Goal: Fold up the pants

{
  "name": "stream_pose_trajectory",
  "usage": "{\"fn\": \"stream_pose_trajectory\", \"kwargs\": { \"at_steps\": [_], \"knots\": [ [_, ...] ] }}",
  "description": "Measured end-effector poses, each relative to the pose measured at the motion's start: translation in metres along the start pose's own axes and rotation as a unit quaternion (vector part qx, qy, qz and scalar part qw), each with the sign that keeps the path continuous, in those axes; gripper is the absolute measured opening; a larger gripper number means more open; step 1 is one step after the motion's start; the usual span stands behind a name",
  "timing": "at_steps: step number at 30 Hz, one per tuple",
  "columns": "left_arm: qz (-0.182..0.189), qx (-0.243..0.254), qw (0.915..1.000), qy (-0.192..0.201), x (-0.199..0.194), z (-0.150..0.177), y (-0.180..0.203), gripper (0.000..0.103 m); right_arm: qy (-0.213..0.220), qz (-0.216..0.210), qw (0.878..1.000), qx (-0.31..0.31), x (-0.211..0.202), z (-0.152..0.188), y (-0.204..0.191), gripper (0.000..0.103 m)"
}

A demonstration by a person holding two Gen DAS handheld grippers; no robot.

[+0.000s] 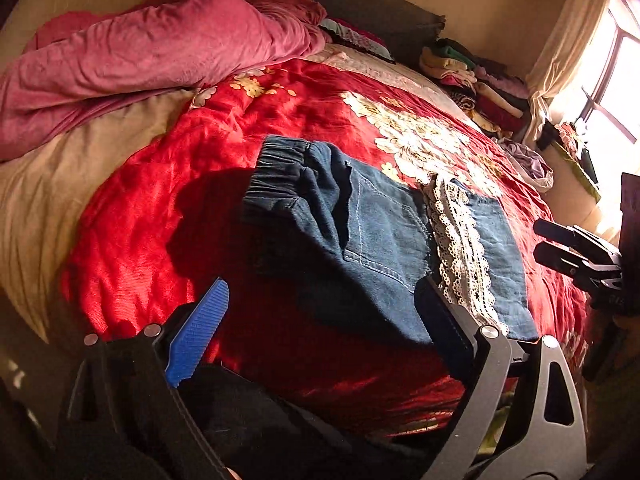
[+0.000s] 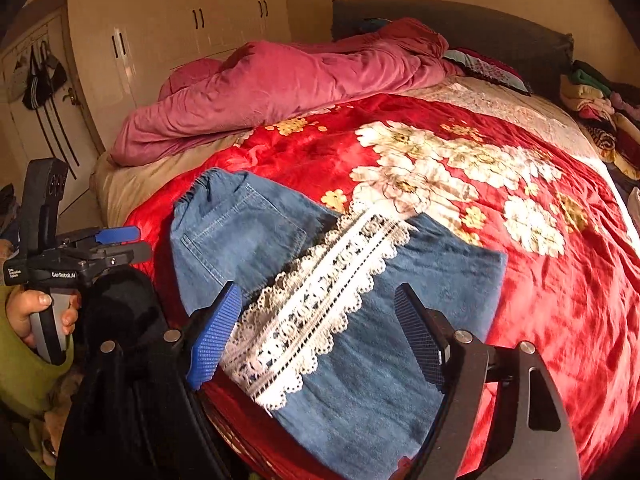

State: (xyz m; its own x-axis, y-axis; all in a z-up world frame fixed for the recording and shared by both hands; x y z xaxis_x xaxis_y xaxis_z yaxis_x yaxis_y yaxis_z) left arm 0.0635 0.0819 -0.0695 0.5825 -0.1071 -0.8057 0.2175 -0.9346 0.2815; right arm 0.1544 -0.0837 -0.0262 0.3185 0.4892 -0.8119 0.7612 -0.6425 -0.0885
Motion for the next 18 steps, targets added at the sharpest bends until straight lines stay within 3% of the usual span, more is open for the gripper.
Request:
{"fn": "stream_pose_trajectory", "kwargs": {
  "at_steps": [14, 18],
  "knots": [
    [0.008, -0.039, 0.9990, -0.020, 0.018, 0.005, -0.016, 0.089, -0.037, -0.042, 0.994, -0.090, 0.056, -0.081, -0.056, 0.078],
    [0.030, -0.055, 0.9975, -0.033, 0.030, 0.005, -0.014, 0.089, -0.059, -0.063, 0.991, -0.104, 0.079, -0.098, -0.073, 0.078]
  ]
}}
Point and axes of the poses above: each gripper's, at about its wrist camera, not at the fingertips, and x roughly the way its jaws point, y to its right, z to its underside, the point moved 10 cm from there along x, roughly the way its jaws point, and after that the axes turned 10 degrees about -y, right-handed, at the moved point
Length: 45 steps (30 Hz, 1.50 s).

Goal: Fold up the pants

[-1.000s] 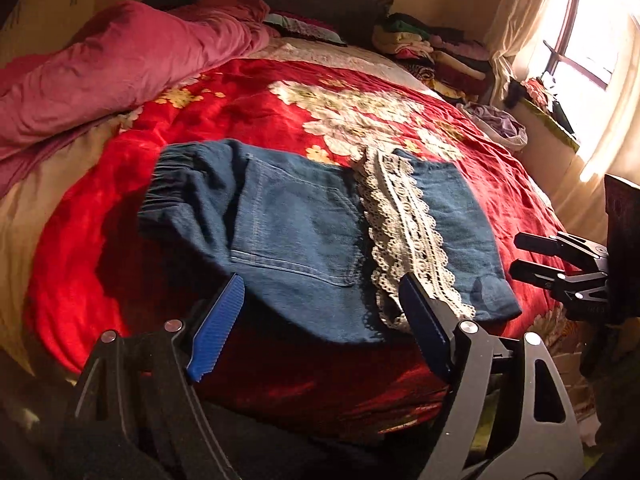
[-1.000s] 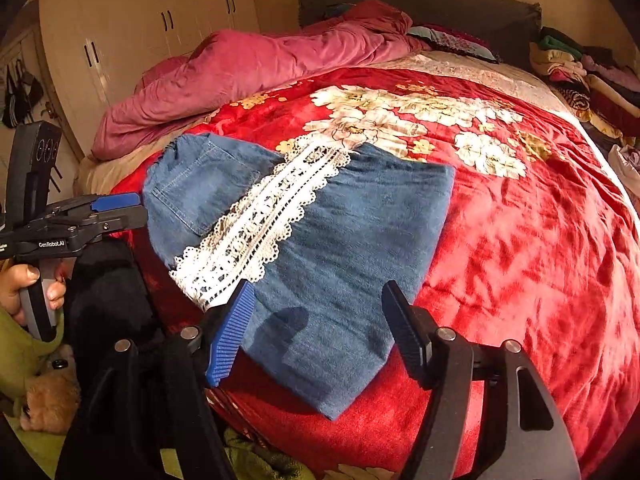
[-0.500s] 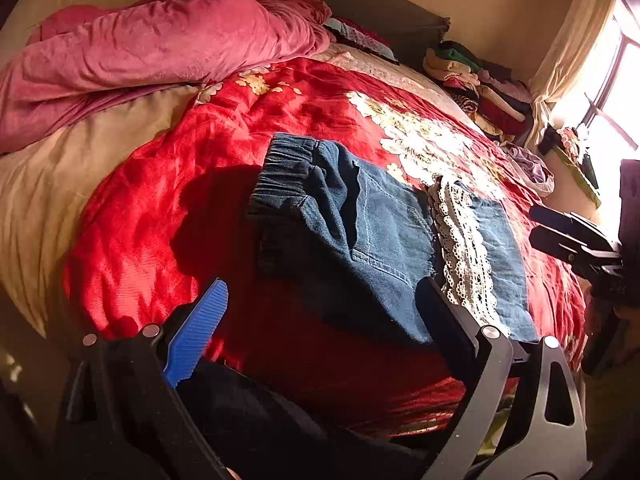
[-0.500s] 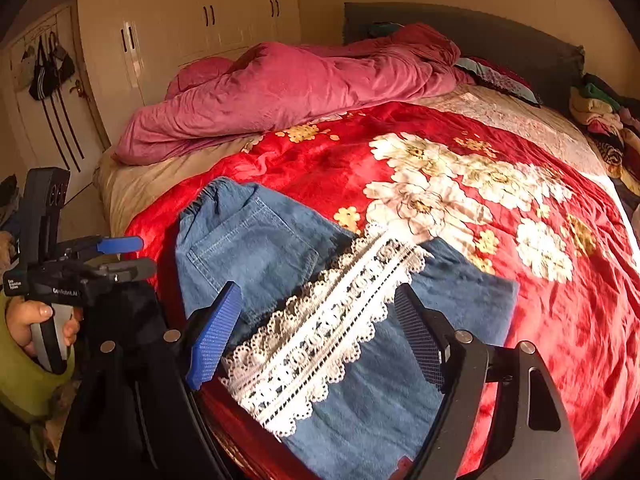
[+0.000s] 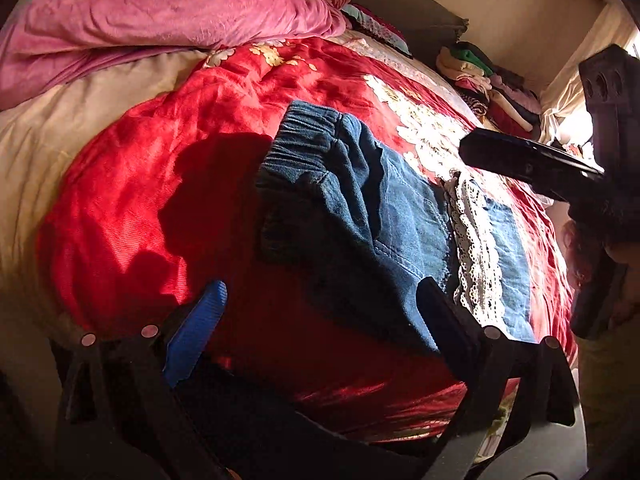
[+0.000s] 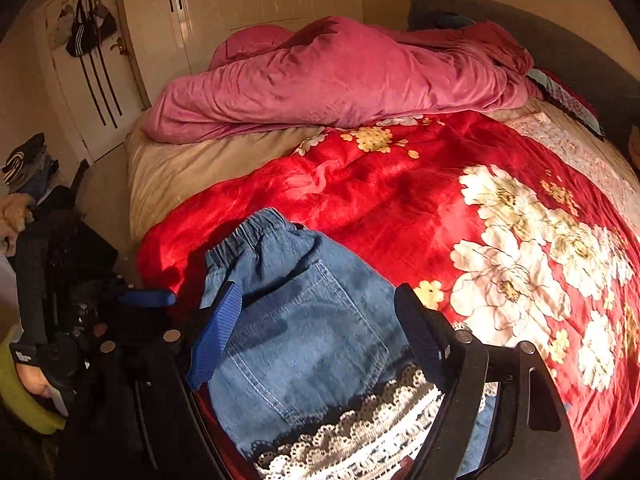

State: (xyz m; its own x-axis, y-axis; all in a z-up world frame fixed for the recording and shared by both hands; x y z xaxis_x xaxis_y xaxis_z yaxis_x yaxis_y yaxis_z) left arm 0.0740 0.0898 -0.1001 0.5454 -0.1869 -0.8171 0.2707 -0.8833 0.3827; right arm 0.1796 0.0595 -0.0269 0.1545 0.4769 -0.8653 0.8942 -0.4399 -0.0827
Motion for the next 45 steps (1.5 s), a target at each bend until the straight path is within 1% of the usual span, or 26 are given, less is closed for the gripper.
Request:
{"fn": "stream_pose_trajectory", "kwargs": {
  "at_steps": [2, 3, 4, 5, 6, 8, 9, 11, 12, 14, 18, 20, 21, 23, 24, 26, 28, 29, 30, 31, 33, 35, 38, 41, 45],
  "knots": [
    [0.010, 0.001, 0.9999, -0.005, 0.005, -0.001, 0.003, 0.087, -0.013, -0.015, 1.000, -0.004, 0.013, -0.010, -0.005, 0.078],
    [0.016, 0.002, 0.9998, -0.010, 0.008, -0.001, 0.004, 0.080, -0.021, -0.017, 1.000, -0.011, 0.019, -0.015, -0.008, 0.078],
    [0.023, 0.002, 0.9996, -0.016, 0.012, -0.001, 0.006, 0.074, -0.027, -0.018, 0.999, -0.020, 0.026, -0.019, -0.011, 0.078],
    [0.032, 0.002, 0.9993, -0.018, 0.014, -0.003, 0.008, 0.063, -0.034, -0.018, 0.999, -0.029, 0.032, -0.022, -0.015, 0.078],
    [0.037, 0.002, 0.9991, -0.022, 0.017, -0.003, 0.009, 0.056, -0.042, -0.017, 0.998, -0.037, 0.038, -0.025, -0.018, 0.078],
    [0.046, -0.001, 0.9984, -0.033, 0.024, -0.002, 0.010, 0.048, -0.056, -0.018, 0.997, -0.049, 0.051, -0.030, -0.023, 0.078],
    [0.047, -0.002, 0.9982, -0.037, 0.027, -0.001, 0.010, 0.047, -0.062, -0.017, 0.996, -0.054, 0.057, -0.032, -0.025, 0.078],
    [0.052, -0.009, 0.9976, -0.044, 0.034, 0.001, 0.008, 0.047, -0.074, -0.031, 0.995, -0.066, 0.069, -0.037, -0.032, 0.078],
    [0.057, -0.012, 0.9973, -0.045, 0.036, 0.002, 0.007, 0.047, -0.081, -0.041, 0.994, -0.068, 0.075, -0.039, -0.034, 0.078],
    [0.068, -0.019, 0.9966, -0.044, 0.036, 0.003, 0.006, 0.047, -0.098, -0.045, 0.991, -0.074, 0.090, -0.041, -0.037, 0.078],
    [0.073, -0.023, 0.9960, -0.045, 0.037, 0.004, 0.006, 0.047, -0.129, -0.059, 0.987, -0.079, 0.115, -0.038, -0.042, 0.077],
    [0.077, -0.025, 0.9957, -0.045, 0.037, 0.005, 0.005, 0.047, -0.148, -0.071, 0.984, -0.068, 0.126, -0.033, -0.042, 0.060],
    [0.079, -0.027, 0.9955, -0.046, 0.038, 0.006, 0.005, 0.047, -0.149, -0.080, 0.984, -0.063, 0.129, -0.031, -0.042, 0.060],
    [0.087, -0.031, 0.9946, -0.046, 0.037, 0.006, 0.004, 0.049, -0.134, -0.083, 0.985, -0.066, 0.125, -0.030, -0.043, 0.053],
    [0.091, -0.034, 0.9942, -0.045, 0.036, 0.006, 0.004, 0.049, -0.126, -0.089, 0.986, -0.062, 0.122, -0.030, -0.041, 0.050],
    [0.092, -0.034, 0.9942, -0.044, 0.035, 0.007, 0.004, 0.051, -0.106, -0.107, 0.988, -0.045, 0.110, -0.030, -0.035, 0.040],
    [0.086, -0.033, 0.9949, -0.041, 0.032, 0.007, 0.007, 0.057, -0.084, -0.122, 0.988, -0.037, 0.095, -0.029, -0.029, 0.036],
    [0.086, -0.035, 0.9950, -0.038, 0.030, 0.007, 0.009, 0.063, -0.075, -0.130, 0.988, -0.032, 0.088, -0.027, -0.027, 0.035],
    [0.089, -0.035, 0.9948, -0.036, 0.028, 0.007, 0.012, 0.068, -0.064, -0.137, 0.988, -0.028, 0.080, -0.026, -0.024, 0.035],
    [0.088, -0.033, 0.9950, -0.035, 0.028, 0.007, 0.014, 0.069, -0.052, -0.144, 0.988, -0.024, 0.071, -0.025, -0.022, 0.034],
    [0.088, -0.031, 0.9950, -0.036, 0.028, 0.006, 0.020, 0.069, -0.030, -0.157, 0.987, -0.018, 0.054, -0.023, -0.016, 0.034],
    [0.103, -0.037, 0.9933, -0.037, 0.028, 0.003, 0.027, 0.069, -0.013, -0.168, 0.986, -0.010, 0.037, -0.020, -0.008, 0.034],
    [0.124, -0.042, 0.9904, -0.044, 0.027, -0.001, 0.035, 0.069, 0.009, -0.168, 0.986, -0.003, 0.016, -0.016, 0.006, 0.034],
    [0.132, -0.018, 0.9902, -0.043, 0.025, -0.007, 0.061, 0.069, 0.030, -0.163, 0.986, 0.006, -0.002, -0.008, 0.020, 0.035],
    [0.131, 0.018, 0.9904, -0.040, 0.022, -0.013, 0.093, 0.069, 0.054, -0.149, 0.987, 0.014, -0.026, 0.007, 0.039, 0.035]
  ]
}}
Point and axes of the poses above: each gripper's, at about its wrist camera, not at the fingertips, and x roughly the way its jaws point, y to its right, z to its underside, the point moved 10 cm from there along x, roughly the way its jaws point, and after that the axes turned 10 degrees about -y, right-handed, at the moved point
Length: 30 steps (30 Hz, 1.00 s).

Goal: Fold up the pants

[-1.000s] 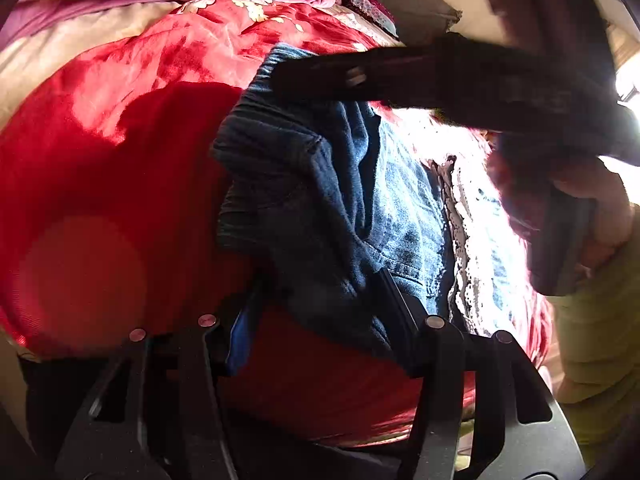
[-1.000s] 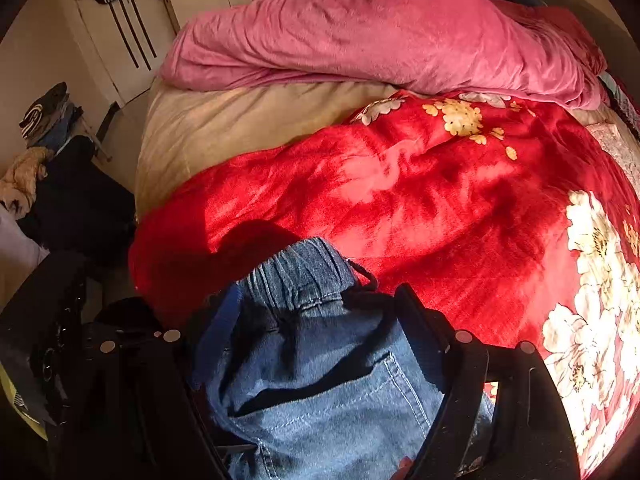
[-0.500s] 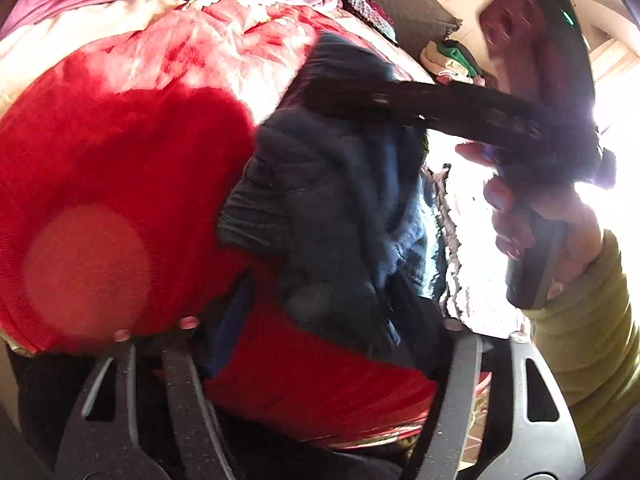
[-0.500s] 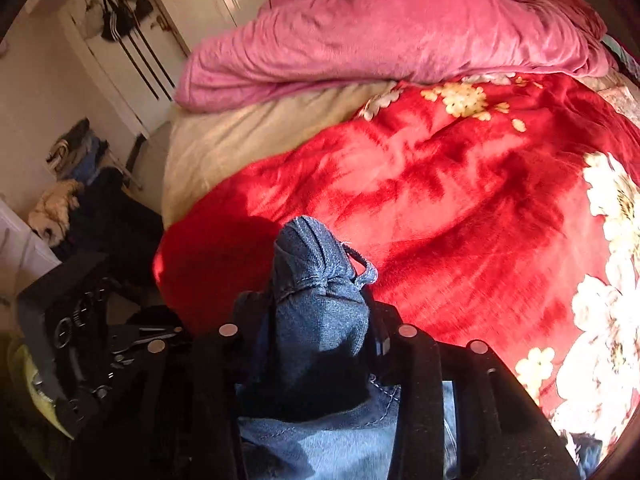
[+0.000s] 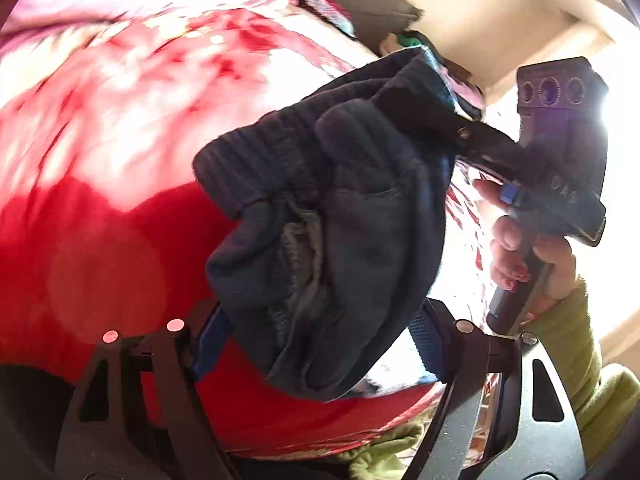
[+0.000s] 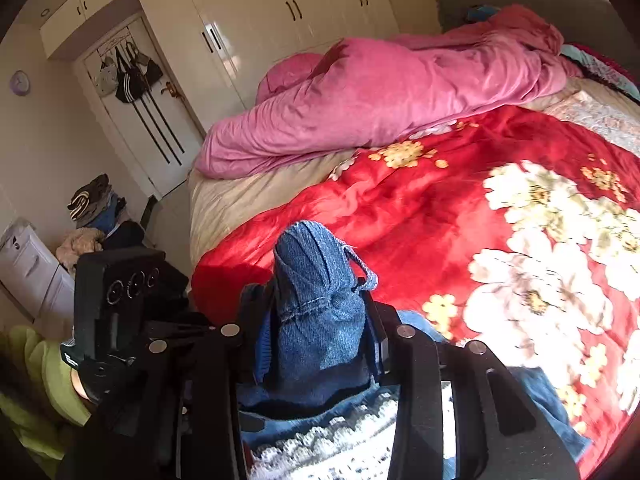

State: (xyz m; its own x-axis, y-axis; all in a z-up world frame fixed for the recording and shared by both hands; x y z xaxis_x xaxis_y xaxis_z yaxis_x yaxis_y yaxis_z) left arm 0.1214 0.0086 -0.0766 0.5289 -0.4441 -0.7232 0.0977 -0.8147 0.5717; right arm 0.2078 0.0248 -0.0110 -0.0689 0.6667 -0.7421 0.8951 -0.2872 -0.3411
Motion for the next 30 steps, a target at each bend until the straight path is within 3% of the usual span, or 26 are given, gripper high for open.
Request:
{"fn": "stream_pose_trajectory", "kwargs": {
  "at_steps": [6, 10, 12, 16, 18, 22, 24, 26, 27, 30],
  "knots": [
    [0.021, 0.034, 0.9992, -0.008, 0.014, -0.008, 0.037, 0.069, 0.043, 0.004, 0.999, 0.017, -0.039, 0.021, 0.019, 0.038],
    [0.035, 0.078, 0.9959, -0.028, 0.031, 0.001, 0.069, 0.069, 0.077, 0.008, 0.995, 0.061, -0.069, 0.051, 0.037, 0.049],
    [0.037, 0.103, 0.9928, -0.048, 0.042, 0.012, 0.080, 0.069, 0.090, 0.028, 0.992, 0.088, -0.083, 0.070, 0.051, 0.060],
    [0.035, 0.131, 0.9881, -0.073, 0.053, 0.032, 0.092, 0.069, 0.102, 0.102, 0.980, 0.138, -0.111, 0.108, 0.078, 0.061],
    [0.033, 0.135, 0.9870, -0.081, 0.059, 0.037, 0.092, 0.070, 0.103, 0.110, 0.978, 0.146, -0.116, 0.117, 0.078, 0.062],
    [0.007, 0.152, 0.9847, -0.086, 0.062, 0.053, 0.096, 0.072, 0.076, 0.106, 0.980, 0.148, -0.097, 0.128, 0.073, 0.063],
    [0.000, 0.156, 0.9841, -0.085, 0.064, 0.055, 0.094, 0.072, 0.035, 0.143, 0.977, 0.151, -0.081, 0.142, 0.084, 0.063],
    [0.002, 0.159, 0.9833, -0.088, 0.066, 0.059, 0.095, 0.072, -0.016, 0.206, 0.965, 0.161, -0.068, 0.164, 0.105, 0.064],
    [0.004, 0.161, 0.9829, -0.089, 0.068, 0.061, 0.095, 0.072, -0.025, 0.217, 0.961, 0.167, -0.065, 0.172, 0.111, 0.064],
    [-0.003, 0.166, 0.9823, -0.086, 0.068, 0.060, 0.095, 0.072, -0.009, 0.198, 0.959, 0.201, -0.065, 0.179, 0.115, 0.068]
  ]
}}
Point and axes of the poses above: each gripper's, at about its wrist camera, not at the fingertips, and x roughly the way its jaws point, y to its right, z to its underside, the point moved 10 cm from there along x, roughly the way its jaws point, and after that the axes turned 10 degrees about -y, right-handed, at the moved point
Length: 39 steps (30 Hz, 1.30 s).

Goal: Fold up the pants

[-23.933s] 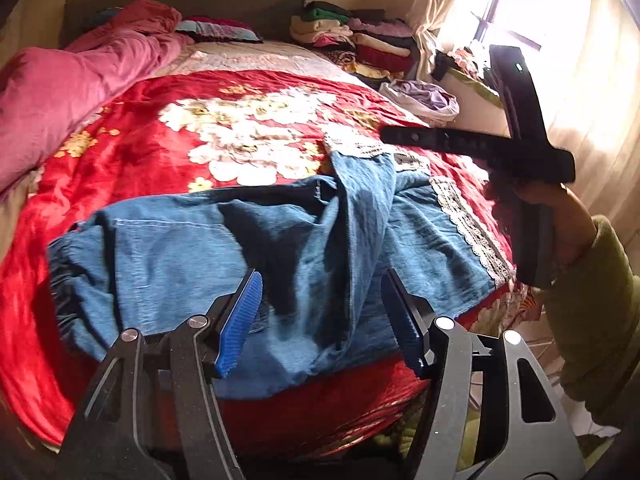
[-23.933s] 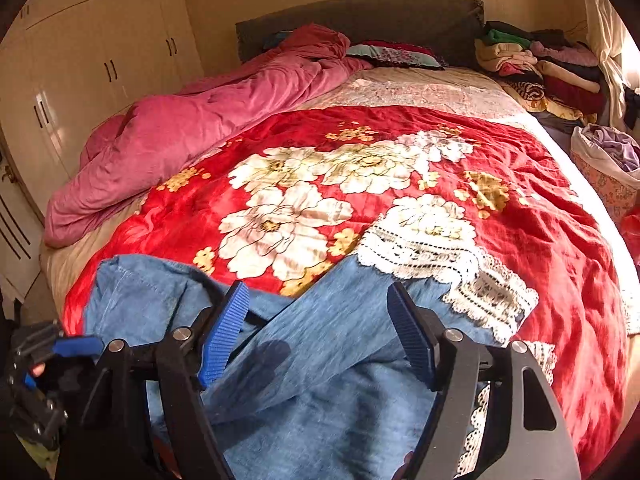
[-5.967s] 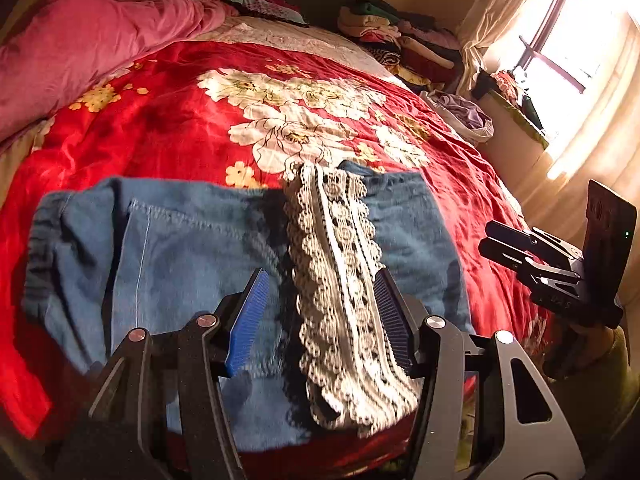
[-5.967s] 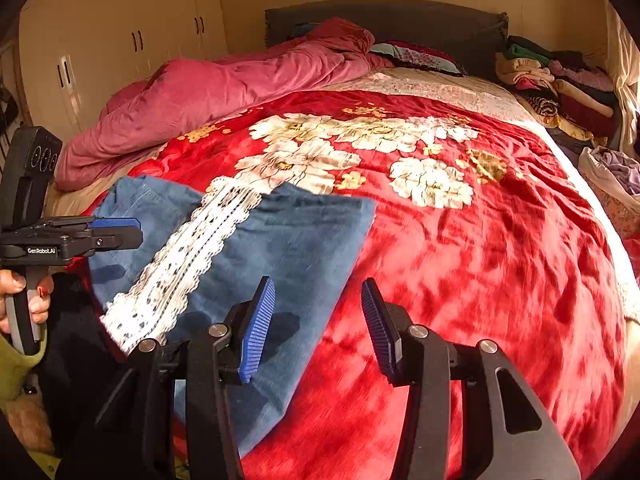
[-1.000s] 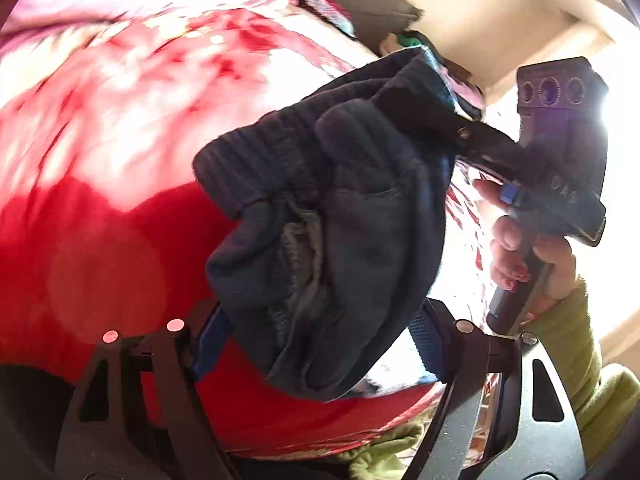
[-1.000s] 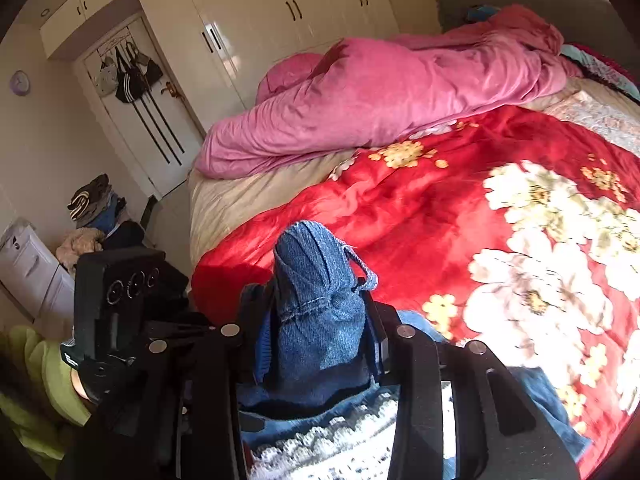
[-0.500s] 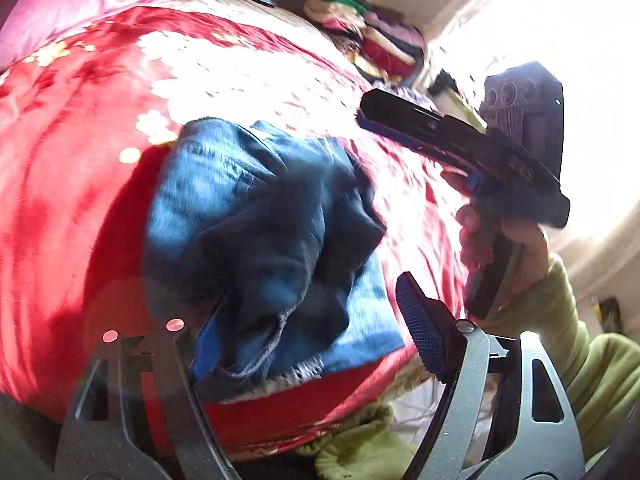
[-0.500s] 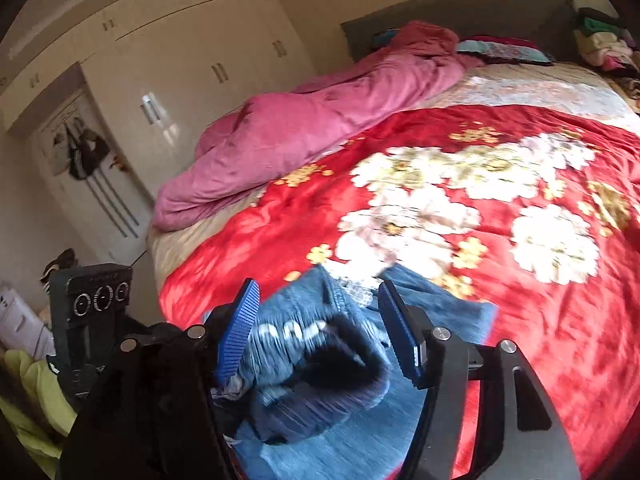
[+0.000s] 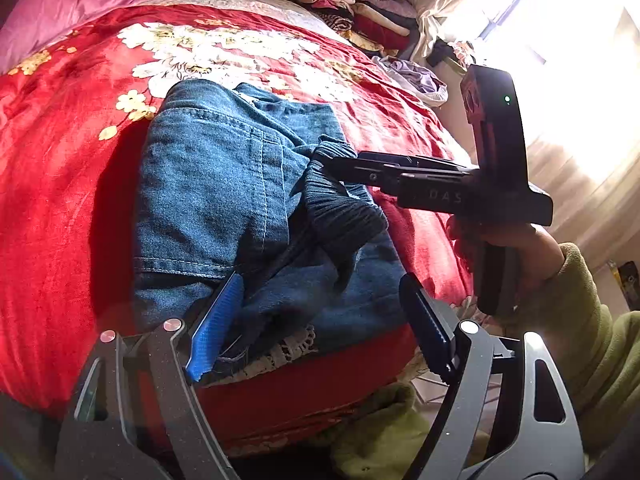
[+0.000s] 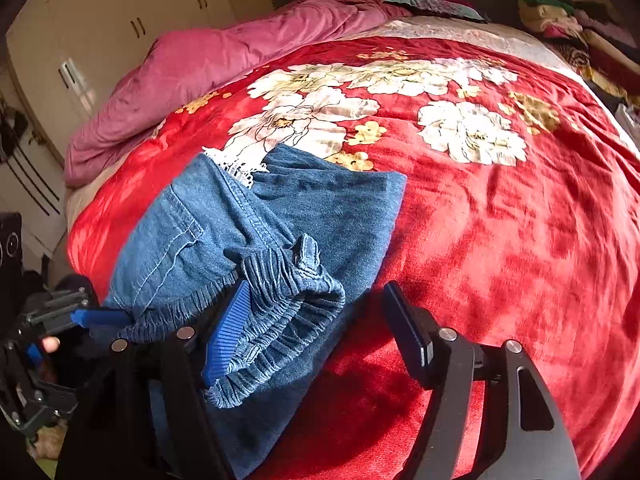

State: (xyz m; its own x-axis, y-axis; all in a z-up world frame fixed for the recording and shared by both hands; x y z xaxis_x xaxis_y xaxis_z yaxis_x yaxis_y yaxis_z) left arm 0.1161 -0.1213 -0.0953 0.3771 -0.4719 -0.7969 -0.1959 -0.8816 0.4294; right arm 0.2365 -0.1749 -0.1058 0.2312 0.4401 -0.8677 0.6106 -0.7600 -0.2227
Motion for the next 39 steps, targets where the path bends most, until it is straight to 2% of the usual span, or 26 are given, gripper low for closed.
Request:
{"fn": "stream_pose_trajectory", "kwargs": {
  "at_steps": [2, 5, 11, 14, 20, 22, 24, 25, 27, 29, 30, 32, 34, 36, 38, 39],
  "knots": [
    [0.001, -0.001, 0.9999, 0.011, -0.008, -0.002, 0.000, 0.072, 0.011, 0.012, 1.000, -0.009, -0.006, 0.000, -0.004, 0.069],
    [-0.003, 0.000, 0.9992, 0.039, -0.033, -0.003, -0.001, 0.076, 0.050, 0.006, 0.999, -0.020, -0.033, -0.003, -0.012, 0.074],
    [-0.043, -0.052, 0.9955, 0.067, -0.066, -0.009, -0.042, 0.079, 0.096, 0.004, 0.994, -0.055, -0.075, 0.006, -0.033, 0.078],
    [-0.059, -0.079, 0.9928, 0.068, -0.071, -0.007, -0.063, 0.079, 0.106, 0.004, 0.990, -0.091, -0.090, 0.018, -0.054, 0.084],
    [-0.092, -0.088, 0.9889, 0.077, -0.082, -0.019, -0.091, 0.079, 0.094, -0.015, 0.981, -0.171, -0.093, 0.037, -0.108, 0.084],
    [-0.089, -0.087, 0.9897, 0.071, -0.079, -0.027, -0.094, 0.073, 0.082, -0.018, 0.977, -0.196, -0.086, 0.042, -0.125, 0.084],
    [-0.080, -0.075, 0.9925, 0.055, -0.068, -0.034, -0.091, 0.057, 0.074, -0.023, 0.973, -0.215, -0.079, 0.047, -0.140, 0.083],
    [-0.079, -0.069, 0.9934, 0.048, -0.062, -0.038, -0.090, 0.052, 0.069, -0.027, 0.972, -0.225, -0.075, 0.049, -0.147, 0.081],
    [-0.076, -0.054, 0.9951, 0.034, -0.052, -0.045, -0.085, 0.031, 0.060, -0.028, 0.967, -0.247, -0.067, 0.051, -0.161, 0.071],
    [-0.066, -0.040, 0.9968, 0.022, -0.042, -0.051, -0.079, 0.019, 0.048, -0.023, 0.961, -0.270, -0.058, 0.052, -0.171, 0.059],
    [-0.064, -0.033, 0.9972, 0.017, -0.037, -0.055, -0.076, 0.016, 0.044, -0.021, 0.959, -0.279, -0.053, 0.052, -0.174, 0.058],
    [-0.067, -0.024, 0.9974, 0.007, -0.028, -0.061, -0.074, 0.016, 0.031, -0.012, 0.952, -0.303, -0.043, 0.053, -0.182, 0.047],
    [-0.070, -0.021, 0.9974, -0.003, -0.018, -0.065, -0.074, 0.016, 0.022, 0.007, 0.944, -0.330, -0.031, 0.051, -0.186, 0.045],
    [-0.075, -0.015, 0.9970, -0.011, -0.010, -0.067, -0.074, 0.016, 0.012, 0.024, 0.936, -0.351, -0.016, 0.050, -0.186, 0.039],
    [-0.080, -0.014, 0.9966, -0.014, -0.004, -0.067, -0.075, 0.016, -0.003, 0.032, 0.931, -0.363, 0.001, 0.050, -0.183, 0.015],
    [-0.082, -0.015, 0.9964, -0.016, -0.002, -0.067, -0.077, 0.016, -0.017, 0.012, 0.933, -0.358, 0.006, 0.054, -0.182, 0.007]
  ]
}}
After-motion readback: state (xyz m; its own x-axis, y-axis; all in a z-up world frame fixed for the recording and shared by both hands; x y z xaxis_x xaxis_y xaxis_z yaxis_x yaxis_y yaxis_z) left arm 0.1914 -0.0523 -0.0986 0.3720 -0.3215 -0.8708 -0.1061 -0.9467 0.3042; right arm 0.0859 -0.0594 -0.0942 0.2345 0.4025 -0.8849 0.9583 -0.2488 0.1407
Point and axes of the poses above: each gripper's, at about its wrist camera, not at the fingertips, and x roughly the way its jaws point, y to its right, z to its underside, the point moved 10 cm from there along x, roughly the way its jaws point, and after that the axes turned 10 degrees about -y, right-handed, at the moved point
